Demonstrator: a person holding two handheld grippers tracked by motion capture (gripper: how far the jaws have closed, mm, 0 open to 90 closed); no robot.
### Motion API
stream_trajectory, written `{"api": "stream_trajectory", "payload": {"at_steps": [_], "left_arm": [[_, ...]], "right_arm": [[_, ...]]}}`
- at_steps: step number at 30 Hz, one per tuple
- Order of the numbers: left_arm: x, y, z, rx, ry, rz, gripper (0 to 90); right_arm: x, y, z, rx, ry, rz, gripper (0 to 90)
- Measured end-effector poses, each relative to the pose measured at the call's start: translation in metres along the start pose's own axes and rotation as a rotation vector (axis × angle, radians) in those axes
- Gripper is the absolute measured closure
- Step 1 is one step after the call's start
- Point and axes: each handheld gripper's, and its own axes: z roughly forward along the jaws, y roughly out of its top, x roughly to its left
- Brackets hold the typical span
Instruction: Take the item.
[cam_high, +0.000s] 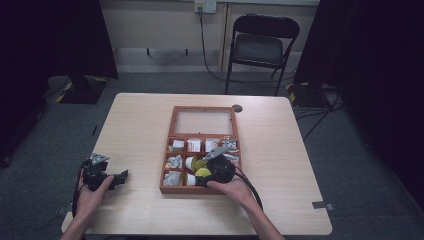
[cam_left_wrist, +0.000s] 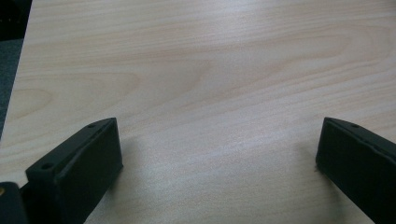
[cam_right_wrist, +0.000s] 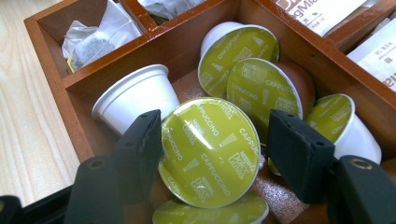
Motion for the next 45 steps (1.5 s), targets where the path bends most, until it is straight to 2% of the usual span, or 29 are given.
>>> {"api": "stream_trajectory", "payload": {"at_steps": [5,15,19,20,21,40,45], "left_arm": [[0.0000,0.0000,0.0000,0.000,0.000,0.000,0.0],[-0.0001,-0.0001,0.0000,0.000,0.001,-0.001,0.0],[-0.0001,-0.0001,-0.0001,0.000,0.002,0.000,0.0],[-0.0001,-0.0001,-0.0001,0.000,0.001,-0.001,0.0],[-0.0001,0.0000,-0.0001,0.000,0.001,-0.001,0.0],[-0.0001,-0.0001,-0.0001,0.000,0.002,0.000,0.0],[-0.0001,0.0000,-0.0002,0.000,0.003,0.001,0.0]], "right_arm": [[0.0018,0.0014,0.0032,0.035,0.003,-0.020,35.3],[0.0002,0.0024,0.0051,0.067,0.001,-0.013,39.3],[0.0012,0.0024,0.0057,0.070,-0.019,-0.026,39.2],[0.0025,0.0027,0.0076,0.098,-0.020,-0.034,38.8],[0.0035,0.0032,0.0077,0.100,-0.032,-0.041,38.8],[0.0064,0.0021,0.0069,0.084,-0.055,-0.058,39.9],[0.0031,0.0014,0.0047,0.073,-0.028,-0.039,40.1]]}}
